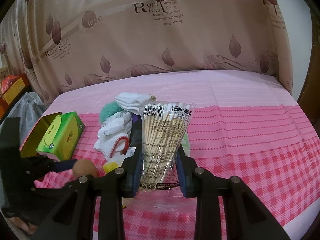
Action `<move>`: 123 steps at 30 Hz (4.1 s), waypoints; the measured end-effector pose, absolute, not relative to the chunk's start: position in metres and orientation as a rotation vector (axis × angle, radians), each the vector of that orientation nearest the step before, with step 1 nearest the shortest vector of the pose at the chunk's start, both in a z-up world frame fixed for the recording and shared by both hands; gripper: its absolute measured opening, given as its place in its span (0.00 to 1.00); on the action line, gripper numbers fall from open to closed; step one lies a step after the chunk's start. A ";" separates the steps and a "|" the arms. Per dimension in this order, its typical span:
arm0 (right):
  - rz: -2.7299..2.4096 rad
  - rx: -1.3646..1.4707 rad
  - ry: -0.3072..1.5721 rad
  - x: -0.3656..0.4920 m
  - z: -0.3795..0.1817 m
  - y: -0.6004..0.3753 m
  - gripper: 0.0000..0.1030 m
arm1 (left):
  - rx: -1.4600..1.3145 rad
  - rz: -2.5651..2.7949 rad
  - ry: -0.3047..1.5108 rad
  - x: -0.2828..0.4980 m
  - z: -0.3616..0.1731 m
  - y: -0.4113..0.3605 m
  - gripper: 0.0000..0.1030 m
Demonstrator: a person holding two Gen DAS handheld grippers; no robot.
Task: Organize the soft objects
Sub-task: 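Close left tool on the beige sponge while right tool holds the swab pack, then carry sponge into the gold tin and open left tool while right holds swabs, then lower the cotton swab pack into the gold tin and open right tool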
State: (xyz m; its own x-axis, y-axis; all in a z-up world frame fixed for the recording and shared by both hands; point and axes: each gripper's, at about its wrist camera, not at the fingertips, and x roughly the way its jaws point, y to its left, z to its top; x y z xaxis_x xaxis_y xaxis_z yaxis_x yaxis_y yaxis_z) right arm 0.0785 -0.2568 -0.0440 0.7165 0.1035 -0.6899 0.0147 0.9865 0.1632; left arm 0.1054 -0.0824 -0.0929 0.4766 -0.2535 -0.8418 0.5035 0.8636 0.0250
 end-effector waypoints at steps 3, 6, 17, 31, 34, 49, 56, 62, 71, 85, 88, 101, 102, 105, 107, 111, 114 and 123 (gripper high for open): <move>0.043 0.157 0.773 0.079 -0.045 -0.257 0.27 | 0.266 -0.453 0.957 0.100 -0.083 -0.074 0.43; 0.037 0.150 0.774 0.080 -0.047 -0.257 0.27 | 0.266 -0.427 0.943 0.099 -0.074 -0.066 0.43; 0.008 0.128 0.762 0.079 -0.049 -0.258 0.27 | 0.248 -0.301 0.924 0.103 -0.049 -0.019 0.43; -0.003 0.108 0.775 0.081 -0.053 -0.255 0.27 | 0.139 -0.252 0.887 0.099 -0.015 0.047 0.43; -0.003 0.106 0.774 0.081 -0.053 -0.255 0.27 | 0.135 -0.203 0.882 0.104 -0.014 0.064 0.43; -0.015 0.082 0.778 0.083 -0.056 -0.247 0.27 | 0.114 0.076 0.983 0.132 -0.055 0.177 0.43; -0.020 0.049 0.754 0.078 -0.047 -0.234 0.27 | 0.086 0.136 1.023 0.134 -0.077 0.211 0.43; 0.002 0.041 0.750 0.070 -0.043 -0.216 0.27 | 0.074 0.149 1.036 0.141 -0.085 0.222 0.43; 0.076 0.005 0.747 0.065 -0.035 -0.177 0.27 | 0.066 0.180 1.087 0.144 -0.096 0.227 0.46; 0.176 -0.092 0.753 0.069 -0.024 -0.116 0.27 | 0.016 0.163 1.046 0.135 -0.079 0.229 0.60; 0.207 -0.104 0.746 0.071 -0.018 -0.100 0.27 | -0.009 0.180 0.983 0.128 -0.064 0.233 0.60; 0.454 -0.141 0.776 0.090 -0.007 0.013 0.27 | -0.146 0.358 0.843 0.095 -0.026 0.278 0.60; 0.476 -0.137 0.783 0.093 -0.007 0.023 0.27 | -0.153 0.376 0.842 0.091 -0.025 0.282 0.60; 0.511 -0.156 0.789 0.099 -0.009 0.049 0.27 | -0.185 0.414 0.838 0.081 -0.024 0.292 0.60; 0.537 -0.160 0.804 0.103 -0.013 0.065 0.27 | -0.205 0.428 0.831 0.077 -0.023 0.298 0.60; 0.564 -0.187 0.827 0.112 -0.020 0.091 0.27 | -0.202 0.440 0.832 0.079 -0.023 0.301 0.60; 0.570 -0.223 0.834 0.118 -0.027 0.109 0.27 | -0.183 0.450 0.835 0.080 -0.024 0.298 0.60; 0.557 -0.256 0.906 0.149 -0.056 0.142 0.27 | -0.245 0.500 0.812 0.077 -0.022 0.312 0.60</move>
